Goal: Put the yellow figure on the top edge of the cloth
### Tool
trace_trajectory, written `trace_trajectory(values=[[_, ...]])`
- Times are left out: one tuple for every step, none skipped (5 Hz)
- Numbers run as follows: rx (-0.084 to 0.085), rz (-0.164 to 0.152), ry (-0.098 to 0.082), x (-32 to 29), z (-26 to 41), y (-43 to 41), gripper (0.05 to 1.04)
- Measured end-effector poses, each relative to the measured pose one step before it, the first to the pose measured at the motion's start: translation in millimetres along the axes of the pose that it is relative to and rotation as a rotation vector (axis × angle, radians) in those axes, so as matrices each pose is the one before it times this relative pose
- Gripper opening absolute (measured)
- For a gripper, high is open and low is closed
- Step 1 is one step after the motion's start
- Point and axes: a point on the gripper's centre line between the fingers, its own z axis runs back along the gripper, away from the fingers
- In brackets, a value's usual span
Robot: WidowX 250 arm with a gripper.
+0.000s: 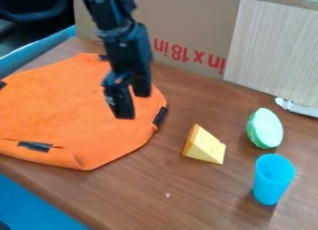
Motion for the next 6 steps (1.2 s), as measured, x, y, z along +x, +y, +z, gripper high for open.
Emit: trace_trajectory(values=[[0.0354,0.0392,-0.0381,21.71,-8.52,2.10,1.000],[0.0307,0.0099,-0.0062,11.92,-3.26,2.92,1.000],[-0.0021,0.0241,0.0044,1.06,-12.51,3.71,1.001],[0.0043,0.0415,-0.0051,0.29,-9.98,10.29,1.001],[-0.0122,0.0349,0.0013,-0.44,-11.35,8.61,1.000],[0.0005,0.0103,-0.0089,5.24,-3.59,3.75,1.001]])
